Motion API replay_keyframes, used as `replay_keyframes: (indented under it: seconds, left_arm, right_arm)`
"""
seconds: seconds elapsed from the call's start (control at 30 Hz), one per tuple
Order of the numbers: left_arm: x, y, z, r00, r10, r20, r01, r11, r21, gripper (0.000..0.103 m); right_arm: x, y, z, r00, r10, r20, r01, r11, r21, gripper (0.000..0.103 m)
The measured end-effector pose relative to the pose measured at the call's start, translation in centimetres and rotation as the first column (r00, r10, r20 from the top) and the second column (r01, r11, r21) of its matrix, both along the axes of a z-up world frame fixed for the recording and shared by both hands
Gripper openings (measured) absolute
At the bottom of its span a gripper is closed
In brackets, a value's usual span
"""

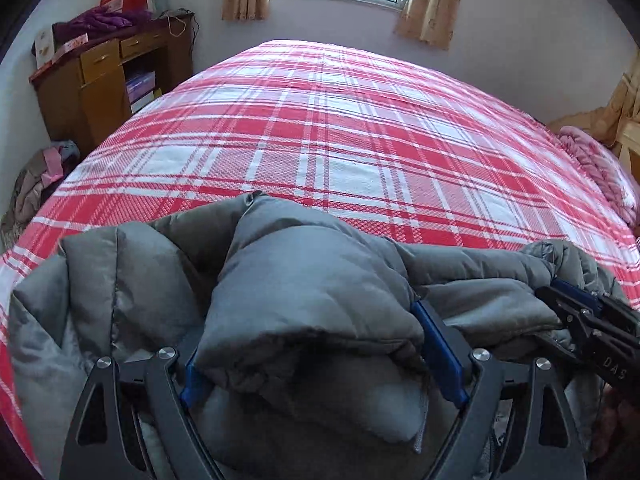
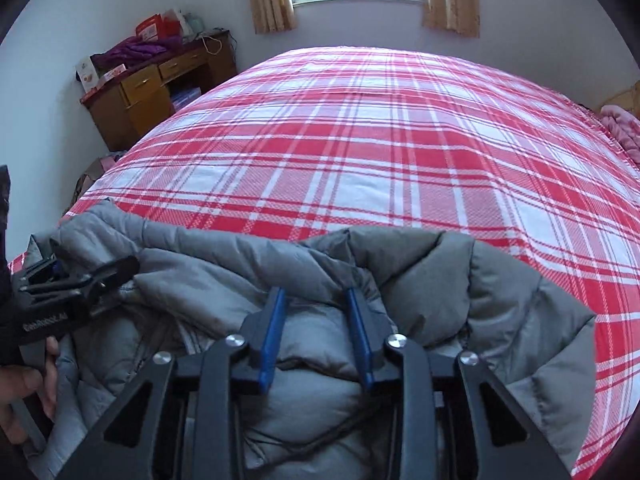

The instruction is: Fold large clothes

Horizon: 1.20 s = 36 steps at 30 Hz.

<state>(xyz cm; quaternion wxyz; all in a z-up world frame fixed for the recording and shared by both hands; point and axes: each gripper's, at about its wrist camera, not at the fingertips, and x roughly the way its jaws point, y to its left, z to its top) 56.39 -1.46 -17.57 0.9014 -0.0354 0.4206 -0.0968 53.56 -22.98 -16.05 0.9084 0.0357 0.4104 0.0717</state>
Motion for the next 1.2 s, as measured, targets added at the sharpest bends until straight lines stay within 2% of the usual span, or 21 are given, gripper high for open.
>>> replay_keyframes:
  seconds: [0.1, 0.4, 0.9, 1.2]
  left_arm:
    - [0.1, 0.1, 0.0, 1.0, 0.003, 0.004, -0.003, 1.0, -0.007, 0.089]
    - [0.4, -0.7, -0.5, 1.0, 0.005, -0.003, -0.005, 0.998, 0.065, 0.089]
    - [0.6, -1.0, -0.8, 1.0, 0.008, -0.001, -0.007, 0.996, 0.091, 0.09]
    - [1.2, -1.3, -0.6, 1.0, 0.002, -0.025, 0.001, 0.993, 0.117, 0.093]
  right_arm:
    - [0.0, -0.2, -0.4, 1.0, -0.001, 0.01, 0.001, 1.0, 0.009, 0.033]
    - [0.3, 0.6, -1.1, 1.0, -0.002, -0.001, 0.002, 0.999, -0.044, 0.033]
    - [0.3, 1.5, -1.4, 1.0, -0.006, 0.004, 0.007, 0.992, -0.124, 0.033]
    - [0.4, 1.7, -1.4, 1.0, -0.001, -0.002, 0.001, 0.992, -0.128, 0.033]
